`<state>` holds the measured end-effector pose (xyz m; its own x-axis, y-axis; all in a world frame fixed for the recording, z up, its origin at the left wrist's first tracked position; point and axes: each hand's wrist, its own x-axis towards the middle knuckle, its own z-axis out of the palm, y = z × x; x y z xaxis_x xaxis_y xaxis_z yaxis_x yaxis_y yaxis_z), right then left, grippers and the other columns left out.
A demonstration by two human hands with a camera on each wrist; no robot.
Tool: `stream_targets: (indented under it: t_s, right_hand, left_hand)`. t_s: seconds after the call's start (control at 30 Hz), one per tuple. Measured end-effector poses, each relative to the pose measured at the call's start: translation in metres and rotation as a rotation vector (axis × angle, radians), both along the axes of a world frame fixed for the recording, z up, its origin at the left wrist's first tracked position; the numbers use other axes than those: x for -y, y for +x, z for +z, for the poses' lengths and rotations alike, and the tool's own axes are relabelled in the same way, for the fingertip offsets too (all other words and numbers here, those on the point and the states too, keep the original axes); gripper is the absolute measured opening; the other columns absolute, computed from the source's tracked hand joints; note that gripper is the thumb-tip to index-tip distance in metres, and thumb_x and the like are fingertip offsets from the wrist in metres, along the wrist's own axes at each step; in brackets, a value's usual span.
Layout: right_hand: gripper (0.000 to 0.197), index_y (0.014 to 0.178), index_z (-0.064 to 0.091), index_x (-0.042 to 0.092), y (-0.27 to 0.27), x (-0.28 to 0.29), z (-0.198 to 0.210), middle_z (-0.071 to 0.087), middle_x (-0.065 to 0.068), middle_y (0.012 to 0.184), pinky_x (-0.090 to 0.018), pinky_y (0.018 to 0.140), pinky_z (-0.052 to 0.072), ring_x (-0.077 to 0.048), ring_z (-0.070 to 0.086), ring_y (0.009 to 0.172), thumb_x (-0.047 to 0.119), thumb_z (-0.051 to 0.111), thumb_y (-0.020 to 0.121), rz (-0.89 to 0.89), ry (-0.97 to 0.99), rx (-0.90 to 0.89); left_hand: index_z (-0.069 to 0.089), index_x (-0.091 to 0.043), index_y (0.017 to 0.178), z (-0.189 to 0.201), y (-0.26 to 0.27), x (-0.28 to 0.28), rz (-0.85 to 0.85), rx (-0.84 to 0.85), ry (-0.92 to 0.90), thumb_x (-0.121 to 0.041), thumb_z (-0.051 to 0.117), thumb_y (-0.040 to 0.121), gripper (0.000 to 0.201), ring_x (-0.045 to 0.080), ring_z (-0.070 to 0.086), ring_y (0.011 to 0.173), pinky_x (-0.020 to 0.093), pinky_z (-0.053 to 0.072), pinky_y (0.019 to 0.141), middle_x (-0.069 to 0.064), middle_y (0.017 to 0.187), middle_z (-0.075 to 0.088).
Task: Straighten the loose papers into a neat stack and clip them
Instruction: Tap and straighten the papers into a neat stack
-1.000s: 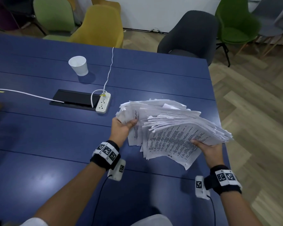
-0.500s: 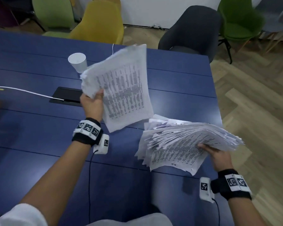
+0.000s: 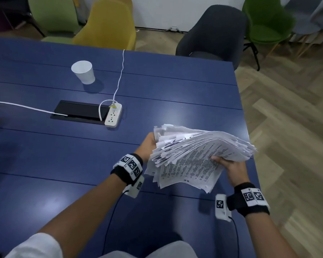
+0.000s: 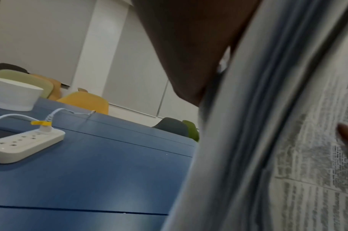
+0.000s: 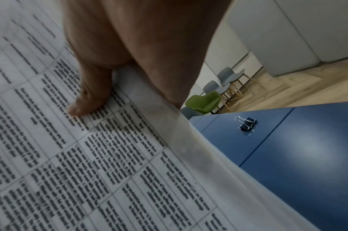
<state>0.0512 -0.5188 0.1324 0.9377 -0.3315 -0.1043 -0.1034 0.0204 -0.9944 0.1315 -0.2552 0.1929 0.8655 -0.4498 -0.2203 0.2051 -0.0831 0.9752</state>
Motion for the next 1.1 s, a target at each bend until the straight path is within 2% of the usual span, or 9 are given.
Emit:
stream_targets:
  t_s: [0.1, 0.23, 0.3, 0.37, 0.5, 0.57, 0.7, 0.9, 1.1]
  right_hand:
    - [0.048, 0.104, 0.066, 0.007, 0.002, -0.001, -0.001, 0.075, 0.001, 0.097, -0.029, 0.083, 0.057, -0.016, 0.07, 0.095, 0.003, 0.081, 0.058, -0.039, 0.025, 0.022]
    - [0.049, 0.107, 0.066, 0.011, 0.002, -0.007, -0.002, 0.073, -0.007, 0.104, -0.03, 0.083, 0.057, -0.02, 0.069, 0.1, 0.005, 0.081, 0.061, -0.102, 0.044, 0.057]
    - [0.047, 0.104, 0.067, 0.015, 0.004, -0.011, -0.002, 0.074, -0.006, 0.103, -0.033, 0.083, 0.057, -0.021, 0.07, 0.1, 0.006, 0.082, 0.06, -0.114, 0.059, 0.066]
    - [0.044, 0.101, 0.068, 0.018, 0.006, -0.017, -0.004, 0.075, -0.002, 0.1, -0.034, 0.083, 0.058, -0.022, 0.07, 0.099, 0.006, 0.082, 0.061, -0.111, 0.062, 0.047]
    - [0.045, 0.11, 0.064, 0.011, 0.016, -0.028, 0.001, 0.073, -0.002, 0.102, -0.025, 0.081, 0.057, -0.02, 0.068, 0.103, -0.004, 0.078, 0.07, -0.097, 0.034, 0.049]
    - [0.064, 0.126, 0.054, 0.004, 0.02, -0.03, 0.005, 0.069, -0.009, 0.114, -0.03, 0.087, 0.057, -0.022, 0.066, 0.108, -0.003, 0.08, 0.068, -0.119, 0.046, 0.1]
    - [0.064, 0.127, 0.054, -0.002, 0.014, -0.027, 0.018, 0.07, -0.01, 0.114, -0.032, 0.087, 0.056, -0.021, 0.067, 0.106, -0.001, 0.081, 0.069, -0.096, 0.053, 0.139]
    - [0.043, 0.105, 0.067, 0.003, 0.001, -0.023, 0.015, 0.076, 0.003, 0.094, -0.023, 0.079, 0.057, -0.012, 0.071, 0.091, -0.001, 0.081, 0.064, 0.017, -0.037, 0.114]
    - [0.041, 0.103, 0.067, 0.008, 0.014, -0.017, 0.011, 0.075, 0.0, 0.098, -0.023, 0.081, 0.056, -0.016, 0.071, 0.094, -0.008, 0.079, 0.067, 0.004, -0.013, 0.124]
  left_hand:
    - [0.067, -0.017, 0.098, -0.017, 0.005, -0.018, -0.035, -0.094, -0.104, -0.003, 0.062, 0.087, 0.019, 0.0, 0.067, 0.083, 0.019, 0.051, 0.074, -0.013, 0.089, 0.074]
    - [0.047, -0.012, 0.134, -0.044, -0.009, -0.048, -0.063, -0.141, -0.298, -0.017, 0.076, 0.07, 0.069, 0.019, 0.052, 0.125, 0.029, 0.045, 0.099, 0.0, 0.134, 0.057]
    - [0.046, -0.016, 0.131, -0.045, -0.021, -0.044, -0.048, -0.079, -0.043, -0.001, 0.083, 0.06, 0.081, 0.018, 0.053, 0.124, 0.028, 0.048, 0.097, -0.003, 0.13, 0.059]
    - [0.051, -0.01, 0.122, -0.05, -0.024, -0.032, 0.094, -0.02, 0.154, -0.015, 0.09, 0.058, 0.075, 0.022, 0.06, 0.114, 0.033, 0.051, 0.094, 0.0, 0.118, 0.065]
    - [0.053, 0.015, 0.084, -0.045, -0.029, -0.005, 0.482, -0.013, 0.047, -0.002, 0.073, 0.078, 0.027, 0.019, 0.06, 0.061, 0.043, 0.056, 0.086, -0.001, 0.057, 0.056]
    - [0.052, 0.019, 0.082, -0.041, -0.03, 0.001, 0.541, -0.008, -0.01, 0.006, 0.067, 0.082, 0.02, 0.04, 0.052, 0.065, 0.045, 0.055, 0.088, 0.019, 0.062, 0.053]
    - [0.057, 0.021, 0.101, -0.04, -0.026, -0.005, 0.478, 0.079, -0.087, 0.012, 0.064, 0.082, 0.023, 0.019, 0.069, 0.088, 0.031, 0.057, 0.084, 0.025, 0.099, 0.066]
    - [0.054, 0.005, 0.12, -0.047, -0.019, -0.016, 0.267, 0.175, 0.025, 0.001, 0.07, 0.08, 0.043, 0.005, 0.064, 0.102, 0.023, 0.052, 0.091, 0.008, 0.112, 0.063]
    - [0.038, 0.012, 0.128, -0.046, -0.006, -0.021, 0.118, 0.14, 0.101, 0.015, 0.059, 0.084, 0.049, -0.013, 0.057, 0.1, 0.019, 0.051, 0.092, 0.007, 0.12, 0.055]
